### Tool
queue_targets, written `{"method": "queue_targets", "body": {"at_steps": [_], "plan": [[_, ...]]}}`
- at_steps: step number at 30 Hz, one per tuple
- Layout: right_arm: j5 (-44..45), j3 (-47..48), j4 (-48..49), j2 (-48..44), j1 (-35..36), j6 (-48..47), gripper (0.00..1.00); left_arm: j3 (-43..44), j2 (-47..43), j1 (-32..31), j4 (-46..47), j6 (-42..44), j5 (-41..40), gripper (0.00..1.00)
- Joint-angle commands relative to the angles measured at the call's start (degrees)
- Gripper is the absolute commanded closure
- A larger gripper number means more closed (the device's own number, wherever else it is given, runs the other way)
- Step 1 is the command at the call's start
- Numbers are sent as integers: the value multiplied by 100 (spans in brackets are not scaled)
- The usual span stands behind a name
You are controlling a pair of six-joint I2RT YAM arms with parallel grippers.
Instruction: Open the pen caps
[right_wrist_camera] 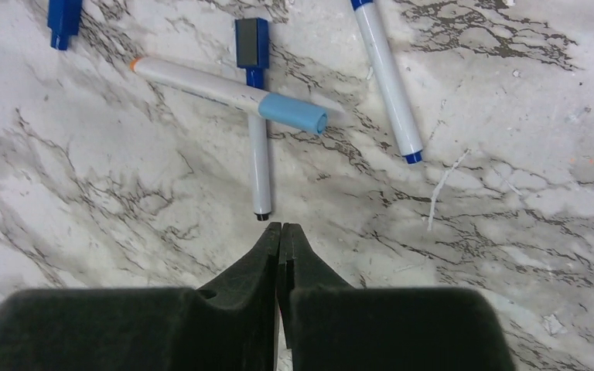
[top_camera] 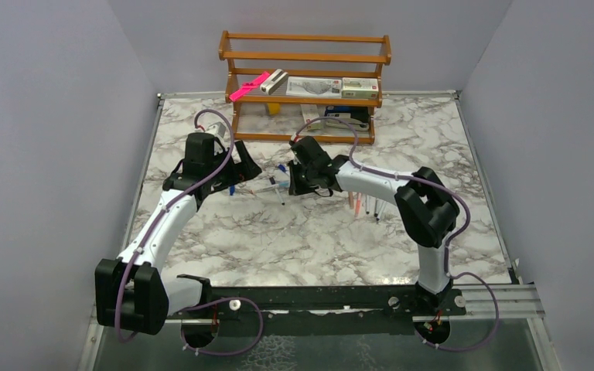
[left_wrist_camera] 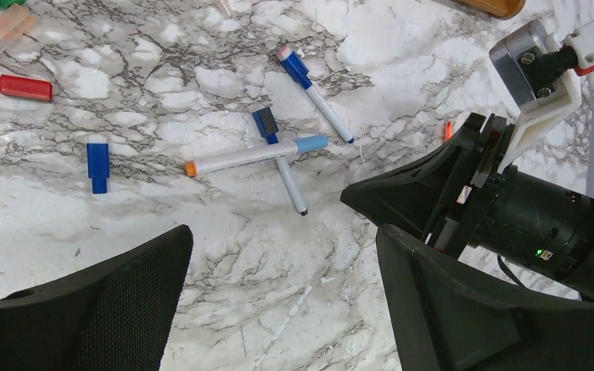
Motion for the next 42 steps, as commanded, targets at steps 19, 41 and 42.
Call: {"method": "queue_targets", "body": {"at_steps": [19, 41, 42], "plan": [[644, 1888, -1041, 1296, 362, -795, 68, -201, -108, -15, 25, 44, 178, 1], [1396, 2170, -1755, 1879, 527, -873, 87, -220, -165, -24, 46, -65, 242, 1], [1437, 2033, -1718, 1795, 530, -882, 91, -220, -165, -24, 51, -62, 244, 1]]}}
